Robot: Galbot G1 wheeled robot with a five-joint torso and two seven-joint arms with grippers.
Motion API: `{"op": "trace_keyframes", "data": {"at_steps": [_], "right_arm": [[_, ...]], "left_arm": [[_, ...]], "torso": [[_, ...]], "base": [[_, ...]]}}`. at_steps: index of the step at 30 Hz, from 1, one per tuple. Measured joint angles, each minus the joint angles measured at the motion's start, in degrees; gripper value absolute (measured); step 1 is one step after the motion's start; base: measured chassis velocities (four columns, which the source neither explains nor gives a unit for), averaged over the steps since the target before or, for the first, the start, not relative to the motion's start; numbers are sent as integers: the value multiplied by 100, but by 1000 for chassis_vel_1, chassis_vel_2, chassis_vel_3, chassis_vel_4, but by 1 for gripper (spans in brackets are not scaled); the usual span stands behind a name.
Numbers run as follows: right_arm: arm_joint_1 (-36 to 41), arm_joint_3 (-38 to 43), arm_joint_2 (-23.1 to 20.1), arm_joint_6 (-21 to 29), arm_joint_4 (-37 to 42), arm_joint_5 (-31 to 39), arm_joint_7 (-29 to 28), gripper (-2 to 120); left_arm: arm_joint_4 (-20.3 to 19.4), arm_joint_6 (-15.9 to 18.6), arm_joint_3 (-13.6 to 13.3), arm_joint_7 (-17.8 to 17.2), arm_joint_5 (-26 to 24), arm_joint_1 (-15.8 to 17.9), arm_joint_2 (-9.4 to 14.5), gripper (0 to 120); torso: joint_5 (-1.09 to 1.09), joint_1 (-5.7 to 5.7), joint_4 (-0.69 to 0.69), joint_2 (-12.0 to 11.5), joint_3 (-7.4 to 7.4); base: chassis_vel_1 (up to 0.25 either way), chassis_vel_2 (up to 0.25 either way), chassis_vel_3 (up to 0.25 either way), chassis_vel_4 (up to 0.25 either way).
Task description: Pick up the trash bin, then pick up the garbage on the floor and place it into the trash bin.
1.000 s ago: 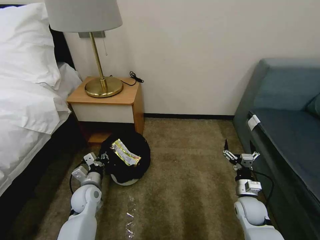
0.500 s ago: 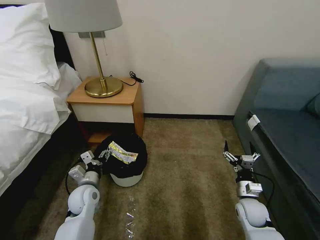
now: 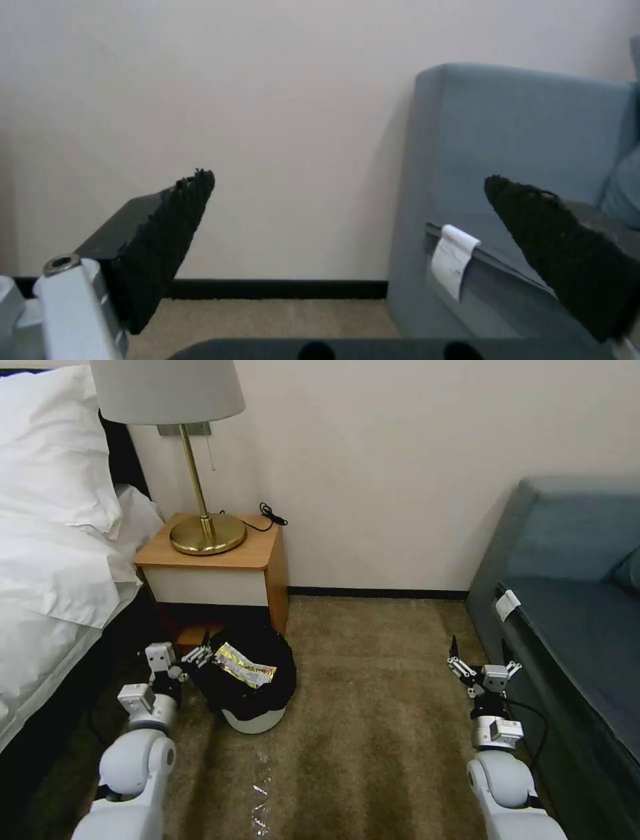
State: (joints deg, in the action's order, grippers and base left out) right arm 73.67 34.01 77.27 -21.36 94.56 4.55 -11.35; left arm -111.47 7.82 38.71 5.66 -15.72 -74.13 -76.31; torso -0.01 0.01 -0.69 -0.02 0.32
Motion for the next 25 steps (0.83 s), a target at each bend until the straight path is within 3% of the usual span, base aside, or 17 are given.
{"op": "trace_keyframes", "data": {"at_steps": [8,25], "right_arm": [[-4,-40,29,179,161,-88,-93,100],[10,-29,-86,250,203,-92,-115,100]], "left_arm": [[36,-215,-48,212,116,-36,1,100],[178,-250,-80,13,115,16,-82,100]], "torso": [[0,0,0,0,0],[0,0,0,0,0]], "base": [[0,0,0,0],[0,0,0,0]]}}
